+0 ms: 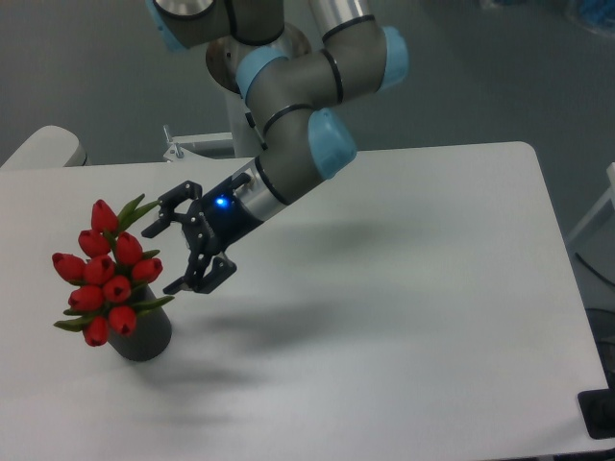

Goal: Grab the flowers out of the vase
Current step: 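Move the open gripper toward the red tulip stems above the black vase, then close the gripper around the tulip stems just above the vase rim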

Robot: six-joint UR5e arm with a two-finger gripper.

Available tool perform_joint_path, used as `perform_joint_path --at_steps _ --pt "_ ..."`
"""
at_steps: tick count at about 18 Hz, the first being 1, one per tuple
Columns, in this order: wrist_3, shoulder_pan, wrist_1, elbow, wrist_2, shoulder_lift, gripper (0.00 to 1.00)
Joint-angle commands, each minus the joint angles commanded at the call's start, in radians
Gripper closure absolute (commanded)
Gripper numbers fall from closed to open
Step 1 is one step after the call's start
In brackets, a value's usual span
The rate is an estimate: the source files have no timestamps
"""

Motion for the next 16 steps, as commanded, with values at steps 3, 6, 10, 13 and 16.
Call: perform_joint_path --at_steps 3,6,10,13,16 --pt "-0.051 -0.005 0.002 0.000 -0.031 -0.006 0.00" --pt "-0.060 -0.011 0.002 0.002 -0.036 -0.015 0.00" --pt "-0.060 -0.034 0.006 0.023 -0.037 -0.052 0.00" --pt "-0.061 -0.048 0.008 0.026 -0.040 -0.066 0.00" --pt "-0.061 -0.049 0.011 0.028 -0.062 -0.066 0.00"
